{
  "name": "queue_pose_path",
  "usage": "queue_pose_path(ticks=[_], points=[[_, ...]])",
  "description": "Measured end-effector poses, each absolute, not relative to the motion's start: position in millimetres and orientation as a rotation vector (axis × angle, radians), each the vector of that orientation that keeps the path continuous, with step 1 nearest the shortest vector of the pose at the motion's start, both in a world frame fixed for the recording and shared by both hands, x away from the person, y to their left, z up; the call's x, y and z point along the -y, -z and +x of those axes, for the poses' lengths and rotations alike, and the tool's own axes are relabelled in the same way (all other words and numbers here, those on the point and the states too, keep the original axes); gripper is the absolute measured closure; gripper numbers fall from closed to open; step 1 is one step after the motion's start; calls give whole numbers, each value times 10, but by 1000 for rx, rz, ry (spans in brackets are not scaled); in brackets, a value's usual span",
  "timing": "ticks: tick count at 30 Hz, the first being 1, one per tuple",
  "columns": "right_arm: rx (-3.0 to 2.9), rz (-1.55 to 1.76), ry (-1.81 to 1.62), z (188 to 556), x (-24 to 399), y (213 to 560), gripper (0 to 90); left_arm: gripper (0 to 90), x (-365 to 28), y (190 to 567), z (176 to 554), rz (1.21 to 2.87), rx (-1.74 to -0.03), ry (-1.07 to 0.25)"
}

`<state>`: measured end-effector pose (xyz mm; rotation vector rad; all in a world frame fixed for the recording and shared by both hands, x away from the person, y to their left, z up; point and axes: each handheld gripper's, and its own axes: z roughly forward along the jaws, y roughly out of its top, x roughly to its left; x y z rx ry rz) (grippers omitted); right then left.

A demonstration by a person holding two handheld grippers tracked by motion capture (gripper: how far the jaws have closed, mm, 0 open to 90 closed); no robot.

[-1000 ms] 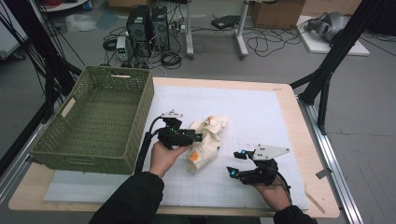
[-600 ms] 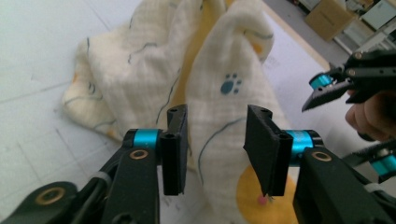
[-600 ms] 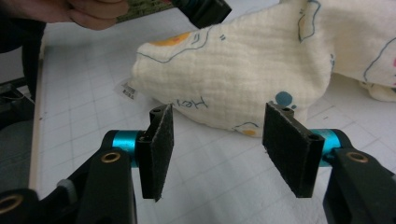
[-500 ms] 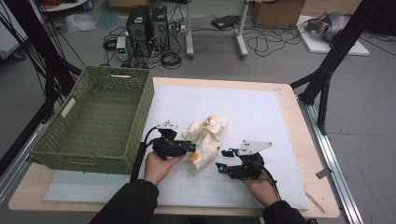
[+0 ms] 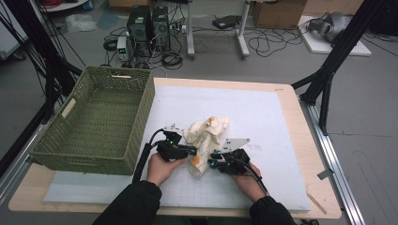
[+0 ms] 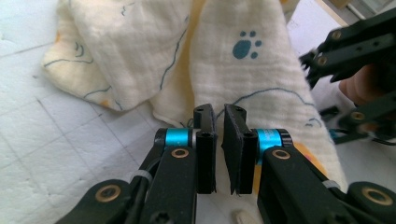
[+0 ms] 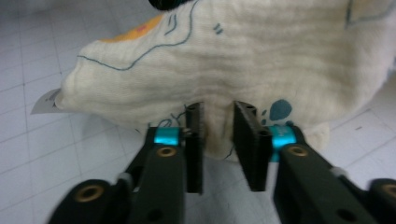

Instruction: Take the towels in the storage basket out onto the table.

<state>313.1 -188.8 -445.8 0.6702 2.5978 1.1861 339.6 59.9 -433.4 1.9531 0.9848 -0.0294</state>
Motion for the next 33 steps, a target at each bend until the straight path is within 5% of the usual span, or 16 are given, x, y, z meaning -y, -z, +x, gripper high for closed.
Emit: queue_pose_path(ticks=[3,14,28,33], points=[[-2617,649,-1196,3141,1887,4455,864,812,-627,4312,3392,1947,-980,18],[-2620,594,-1198,3019,2288,4145,880,755,-667,4272,3375,1935,-975,12],[-2642,645,-1126,2809,2933,3969,872,716,-552,4327,3420,1919,-993,6],[-2652,716,-1178,2844,2939,4202,758,707,-439,4349,3482,1947,-1007,-24]])
